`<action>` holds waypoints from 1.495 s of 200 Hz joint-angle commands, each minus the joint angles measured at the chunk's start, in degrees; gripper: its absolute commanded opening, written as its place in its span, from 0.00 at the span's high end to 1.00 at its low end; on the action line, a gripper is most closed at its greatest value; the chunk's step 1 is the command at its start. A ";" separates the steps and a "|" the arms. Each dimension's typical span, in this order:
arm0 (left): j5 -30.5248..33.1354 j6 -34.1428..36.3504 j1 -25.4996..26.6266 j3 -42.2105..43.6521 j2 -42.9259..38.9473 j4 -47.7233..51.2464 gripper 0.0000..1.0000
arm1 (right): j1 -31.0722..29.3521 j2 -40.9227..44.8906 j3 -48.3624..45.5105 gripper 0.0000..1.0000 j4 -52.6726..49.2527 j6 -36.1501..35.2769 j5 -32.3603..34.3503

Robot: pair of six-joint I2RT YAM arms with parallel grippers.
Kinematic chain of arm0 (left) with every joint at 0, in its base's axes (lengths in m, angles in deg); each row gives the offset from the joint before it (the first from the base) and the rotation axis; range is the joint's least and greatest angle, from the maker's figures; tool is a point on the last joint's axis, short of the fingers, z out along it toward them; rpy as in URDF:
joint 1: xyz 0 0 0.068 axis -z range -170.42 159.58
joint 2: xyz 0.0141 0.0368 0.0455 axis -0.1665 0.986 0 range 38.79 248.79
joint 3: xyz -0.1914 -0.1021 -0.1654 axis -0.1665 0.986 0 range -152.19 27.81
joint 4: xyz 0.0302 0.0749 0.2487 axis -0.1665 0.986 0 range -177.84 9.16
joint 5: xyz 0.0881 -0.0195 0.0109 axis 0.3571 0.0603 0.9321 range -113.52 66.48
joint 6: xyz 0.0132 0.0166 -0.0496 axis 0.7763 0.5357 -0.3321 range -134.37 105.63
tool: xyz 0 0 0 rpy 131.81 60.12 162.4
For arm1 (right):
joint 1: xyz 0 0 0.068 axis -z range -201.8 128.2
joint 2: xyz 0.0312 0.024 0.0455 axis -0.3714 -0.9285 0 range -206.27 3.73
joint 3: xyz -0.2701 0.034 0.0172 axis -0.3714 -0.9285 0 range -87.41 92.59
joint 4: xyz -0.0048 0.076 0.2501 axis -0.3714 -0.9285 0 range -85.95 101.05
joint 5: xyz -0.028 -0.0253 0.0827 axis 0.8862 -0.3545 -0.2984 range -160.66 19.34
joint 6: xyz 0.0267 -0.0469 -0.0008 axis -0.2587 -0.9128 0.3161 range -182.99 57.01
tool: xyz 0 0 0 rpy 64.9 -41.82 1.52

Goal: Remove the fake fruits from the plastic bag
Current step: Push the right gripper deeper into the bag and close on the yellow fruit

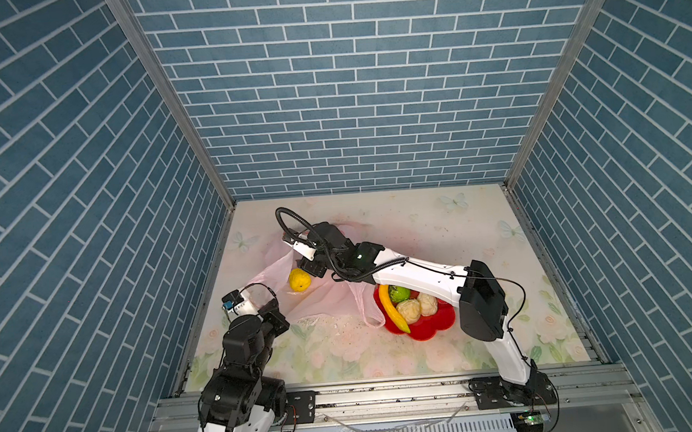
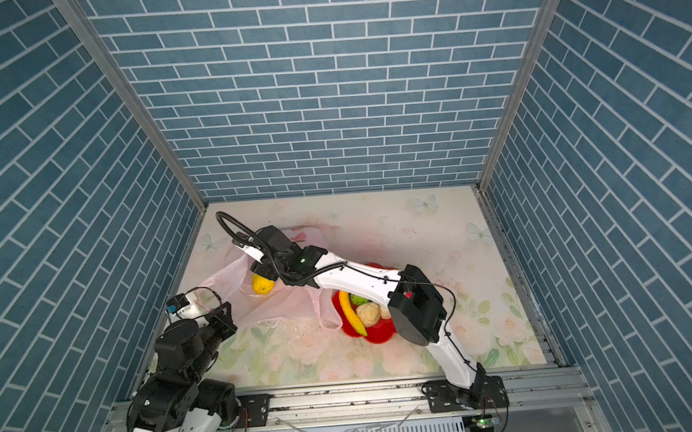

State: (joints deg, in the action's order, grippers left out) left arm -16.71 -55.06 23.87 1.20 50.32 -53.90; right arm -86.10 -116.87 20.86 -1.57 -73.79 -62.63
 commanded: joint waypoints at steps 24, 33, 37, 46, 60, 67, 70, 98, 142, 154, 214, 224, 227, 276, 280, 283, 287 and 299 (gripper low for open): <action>-0.01 0.53 0.22 0.40 -0.33 1.14 0.97 | -0.81 12.41 -9.26 0.34 -6.57 10.08 0.90; -0.28 0.55 0.22 0.39 0.10 0.88 0.97 | -0.98 14.29 -11.02 0.34 -7.83 12.00 1.15; -0.40 0.59 0.22 0.33 0.30 0.72 0.97 | -1.02 14.94 -11.76 0.35 -8.41 12.88 1.19; -0.62 0.49 0.22 0.11 0.92 0.48 0.97 | -1.31 16.52 -13.35 0.37 -9.54 15.02 1.05; -1.05 0.51 0.22 -0.37 1.94 0.08 0.97 | -1.65 18.60 -16.03 0.42 -10.25 18.30 -0.03; -1.07 0.48 0.22 -0.66 2.31 -0.01 0.97 | -1.88 19.31 -17.19 0.47 -10.24 19.93 -0.84; -1.09 0.52 0.22 -0.78 2.49 -0.08 0.97 | -1.97 19.54 -17.64 0.49 -10.22 20.61 -1.29; -1.37 1.22 0.22 -2.59 3.72 -0.27 0.97 | -3.19 19.38 -19.30 0.70 -8.93 25.37 -3.71; -1.78 1.52 0.22 -5.08 4.63 0.03 0.97 | -4.09 13.43 -18.04 0.78 -2.34 31.72 -8.33; -1.79 1.56 0.22 -5.52 4.53 0.54 0.97 | -4.17 11.01 -16.91 0.76 -0.93 33.12 -8.69; -2.27 1.53 0.22 -5.58 2.03 2.97 0.97 | -3.82 0.39 -8.04 0.55 1.57 36.96 -7.64; -2.48 1.57 0.22 -5.69 1.54 3.69 0.97 | -3.64 -0.76 -6.94 0.48 2.28 37.75 -6.92; -2.64 1.51 0.22 -5.60 1.34 3.96 0.97 | -3.57 -1.12 -6.67 0.46 2.45 37.97 -6.77; -3.95 0.71 0.22 -4.30 -3.31 8.75 0.97 | -2.31 -7.02 -1.82 0.24 3.87 41.19 -5.09; -4.04 0.62 0.22 -4.09 -3.72 8.98 0.97 | -2.15 -7.47 -1.21 0.22 3.68 41.34 -5.13; -4.08 0.48 0.22 -4.04 -3.98 9.25 0.97 | -2.16 -7.91 -0.77 0.18 3.52 41.45 -5.24; -4.17 0.29 0.26 -3.98 -4.32 9.49 0.97 | -2.07 -8.46 -0.11 0.17 3.42 41.42 -5.46; -4.34 -0.02 0.22 -3.79 -5.25 10.41 0.97 | -1.97 -10.02 1.92 0.12 2.63 41.29 -5.78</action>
State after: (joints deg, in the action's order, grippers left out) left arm -20.18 -54.64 23.87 -3.26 46.83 -46.98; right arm -88.65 -123.16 18.23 1.27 -34.67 -69.05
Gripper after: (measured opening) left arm 0.045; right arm 0.842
